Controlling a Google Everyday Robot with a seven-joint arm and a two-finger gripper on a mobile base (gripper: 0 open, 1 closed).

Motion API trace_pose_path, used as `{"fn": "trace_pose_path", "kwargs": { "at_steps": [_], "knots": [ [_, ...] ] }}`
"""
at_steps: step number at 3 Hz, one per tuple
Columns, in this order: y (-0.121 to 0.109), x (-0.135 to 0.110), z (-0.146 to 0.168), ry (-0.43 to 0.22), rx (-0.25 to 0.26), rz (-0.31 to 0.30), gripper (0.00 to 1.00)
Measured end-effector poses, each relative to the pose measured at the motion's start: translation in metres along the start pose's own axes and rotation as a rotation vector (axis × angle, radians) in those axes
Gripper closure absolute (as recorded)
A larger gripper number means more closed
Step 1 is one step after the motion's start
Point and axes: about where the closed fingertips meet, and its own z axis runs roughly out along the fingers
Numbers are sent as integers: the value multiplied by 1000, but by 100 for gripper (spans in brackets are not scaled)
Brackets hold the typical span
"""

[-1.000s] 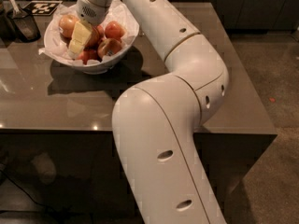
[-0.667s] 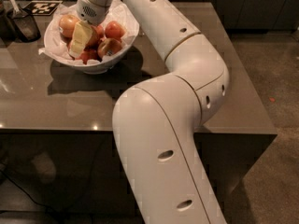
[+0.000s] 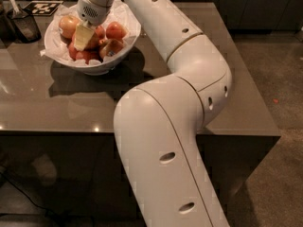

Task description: Pick apple from white bowl

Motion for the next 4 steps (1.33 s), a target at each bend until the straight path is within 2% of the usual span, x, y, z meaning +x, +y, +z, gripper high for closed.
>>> {"fn": "trace_pose_path", "kwargs": {
  "at_steps": [1,2,3,4],
  "knots": [
    [0,0,0,0,0,0,89],
    [0,0,0,0,1,0,100],
    [0,-12,-18,-25,37,15,100],
    [4,-29,-43,-47,73,5,100]
  ]
}}
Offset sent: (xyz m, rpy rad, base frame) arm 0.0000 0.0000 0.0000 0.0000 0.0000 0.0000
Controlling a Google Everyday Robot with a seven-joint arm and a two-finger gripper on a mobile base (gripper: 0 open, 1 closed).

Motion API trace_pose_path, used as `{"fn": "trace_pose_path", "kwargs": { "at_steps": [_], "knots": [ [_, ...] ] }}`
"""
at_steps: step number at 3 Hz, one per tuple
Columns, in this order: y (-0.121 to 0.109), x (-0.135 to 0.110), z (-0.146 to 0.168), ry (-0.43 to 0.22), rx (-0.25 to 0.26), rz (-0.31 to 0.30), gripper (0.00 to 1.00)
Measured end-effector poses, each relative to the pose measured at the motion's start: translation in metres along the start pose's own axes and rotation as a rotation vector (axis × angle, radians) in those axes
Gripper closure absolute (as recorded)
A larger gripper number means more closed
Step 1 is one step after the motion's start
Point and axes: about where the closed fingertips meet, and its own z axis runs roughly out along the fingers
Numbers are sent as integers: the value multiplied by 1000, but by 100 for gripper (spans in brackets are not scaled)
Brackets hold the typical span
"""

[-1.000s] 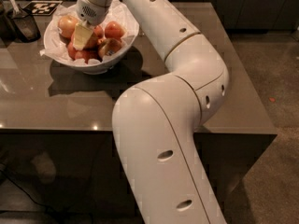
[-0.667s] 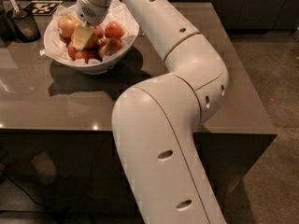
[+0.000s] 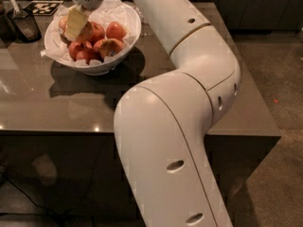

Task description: Pick apple from white bowl

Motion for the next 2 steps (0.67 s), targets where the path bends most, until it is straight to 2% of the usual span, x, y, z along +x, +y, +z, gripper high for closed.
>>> {"fn": "trace_pose_path", "kwargs": {
  "at_steps": [2],
  "knots": [
    [12,-36,-41,-36,31,-66,100]
  ]
}}
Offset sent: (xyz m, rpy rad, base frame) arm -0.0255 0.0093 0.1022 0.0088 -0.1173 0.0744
